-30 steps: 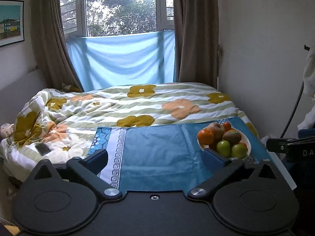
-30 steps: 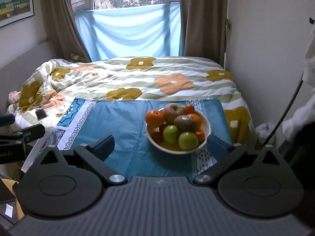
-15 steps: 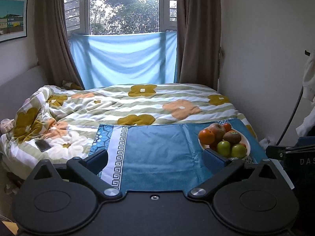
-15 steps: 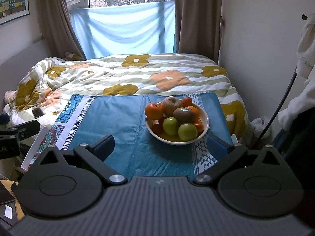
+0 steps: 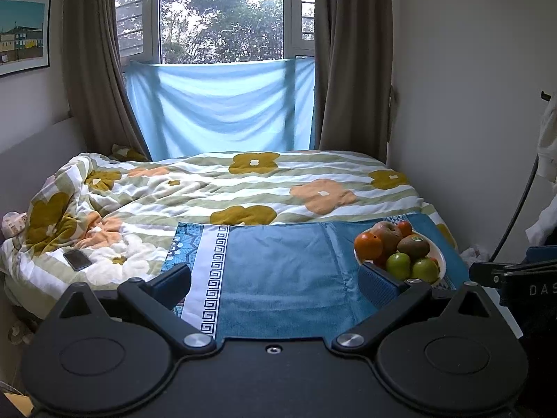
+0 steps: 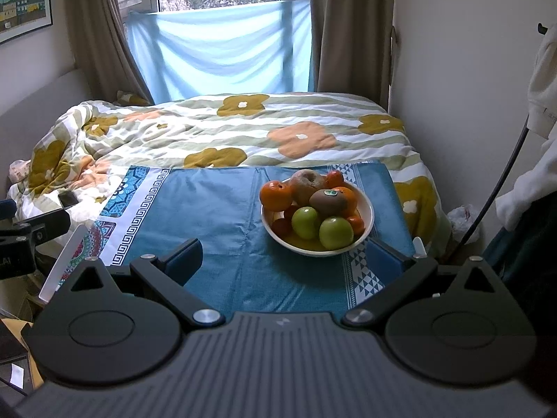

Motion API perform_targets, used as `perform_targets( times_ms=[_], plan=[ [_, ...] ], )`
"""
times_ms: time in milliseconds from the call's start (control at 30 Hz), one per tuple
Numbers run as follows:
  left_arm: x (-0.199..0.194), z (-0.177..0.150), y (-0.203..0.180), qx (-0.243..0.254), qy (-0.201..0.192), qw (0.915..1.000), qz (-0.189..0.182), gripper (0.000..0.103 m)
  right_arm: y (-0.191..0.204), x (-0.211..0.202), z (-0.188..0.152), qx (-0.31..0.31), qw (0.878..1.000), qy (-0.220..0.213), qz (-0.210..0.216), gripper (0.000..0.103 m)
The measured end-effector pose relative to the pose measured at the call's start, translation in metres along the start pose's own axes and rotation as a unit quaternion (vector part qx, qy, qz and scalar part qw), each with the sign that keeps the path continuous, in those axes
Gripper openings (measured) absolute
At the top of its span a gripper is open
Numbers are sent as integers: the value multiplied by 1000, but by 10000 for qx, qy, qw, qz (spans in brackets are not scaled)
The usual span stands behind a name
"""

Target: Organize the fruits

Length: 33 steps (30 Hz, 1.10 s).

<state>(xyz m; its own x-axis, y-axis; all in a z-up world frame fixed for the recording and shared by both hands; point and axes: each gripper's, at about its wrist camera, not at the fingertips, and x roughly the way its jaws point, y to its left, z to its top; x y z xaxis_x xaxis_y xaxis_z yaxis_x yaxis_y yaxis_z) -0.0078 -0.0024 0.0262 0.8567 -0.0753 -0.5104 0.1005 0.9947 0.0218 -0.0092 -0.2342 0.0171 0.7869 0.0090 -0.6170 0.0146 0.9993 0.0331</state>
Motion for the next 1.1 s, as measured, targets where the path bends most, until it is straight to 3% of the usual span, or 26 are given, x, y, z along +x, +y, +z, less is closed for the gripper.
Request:
perform_targets(
  times_ms=[1100],
  plan=[
    [-2, -1, 0, 119, -67, 9999, -78, 103, 0, 2, -4, 110, 9999, 3, 9, 103]
  ],
)
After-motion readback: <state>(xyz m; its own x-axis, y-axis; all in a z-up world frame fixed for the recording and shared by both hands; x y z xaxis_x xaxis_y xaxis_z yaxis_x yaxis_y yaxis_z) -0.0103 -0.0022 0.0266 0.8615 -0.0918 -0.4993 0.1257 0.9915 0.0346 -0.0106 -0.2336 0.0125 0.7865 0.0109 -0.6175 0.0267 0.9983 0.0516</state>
